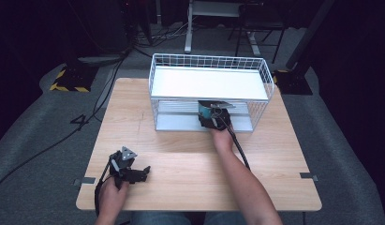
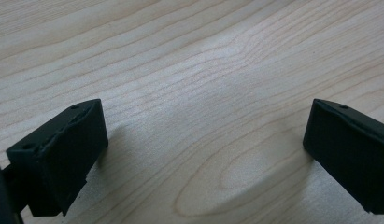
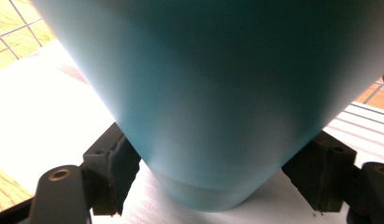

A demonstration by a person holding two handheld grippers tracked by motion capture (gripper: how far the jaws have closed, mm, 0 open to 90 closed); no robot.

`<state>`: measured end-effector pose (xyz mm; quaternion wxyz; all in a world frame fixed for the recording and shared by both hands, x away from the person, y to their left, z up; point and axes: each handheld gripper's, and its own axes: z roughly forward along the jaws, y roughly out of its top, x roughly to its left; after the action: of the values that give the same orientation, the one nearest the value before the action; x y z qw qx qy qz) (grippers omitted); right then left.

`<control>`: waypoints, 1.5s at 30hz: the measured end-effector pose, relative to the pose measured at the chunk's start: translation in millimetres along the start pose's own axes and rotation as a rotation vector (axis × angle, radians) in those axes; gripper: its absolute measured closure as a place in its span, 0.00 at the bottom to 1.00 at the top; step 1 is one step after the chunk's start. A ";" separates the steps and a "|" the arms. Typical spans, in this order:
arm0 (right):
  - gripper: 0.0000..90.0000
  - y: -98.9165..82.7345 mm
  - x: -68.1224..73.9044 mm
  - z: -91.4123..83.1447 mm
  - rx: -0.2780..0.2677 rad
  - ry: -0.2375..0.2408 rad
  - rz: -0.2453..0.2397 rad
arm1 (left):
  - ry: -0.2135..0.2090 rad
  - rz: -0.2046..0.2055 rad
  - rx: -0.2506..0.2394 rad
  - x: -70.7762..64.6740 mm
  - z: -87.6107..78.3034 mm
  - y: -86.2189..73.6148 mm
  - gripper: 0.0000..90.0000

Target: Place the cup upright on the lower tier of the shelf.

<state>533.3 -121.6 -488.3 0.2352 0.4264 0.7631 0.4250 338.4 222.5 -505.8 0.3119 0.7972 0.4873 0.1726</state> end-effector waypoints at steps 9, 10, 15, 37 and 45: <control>0.10 0.7 -1.8 -6.8 -0.003 -0.047 -0.010 | 0.000 0.000 0.000 0.0 0.0 0.0 0.00; 0.06 0.6 -1.6 -9.6 -0.004 -0.049 -0.014 | 0.000 0.000 0.000 0.0 0.0 0.0 0.00; 0.05 -2.0 -0.2 -22.8 -0.008 -0.040 -0.031 | 0.003 0.004 0.001 0.6 0.5 0.6 0.00; 0.05 -3.8 2.9 -112.5 -0.024 0.066 -0.079 | -0.004 0.009 0.000 2.0 -1.6 -1.8 0.00; 0.07 -9.2 -3.3 -134.6 -0.006 0.097 -0.076 | -0.006 0.010 0.003 2.2 -2.3 -2.3 0.00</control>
<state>433.8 -187.3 -425.0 0.2154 0.3753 0.7879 0.4381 336.5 226.0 -505.7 0.3113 0.8007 0.4824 0.1710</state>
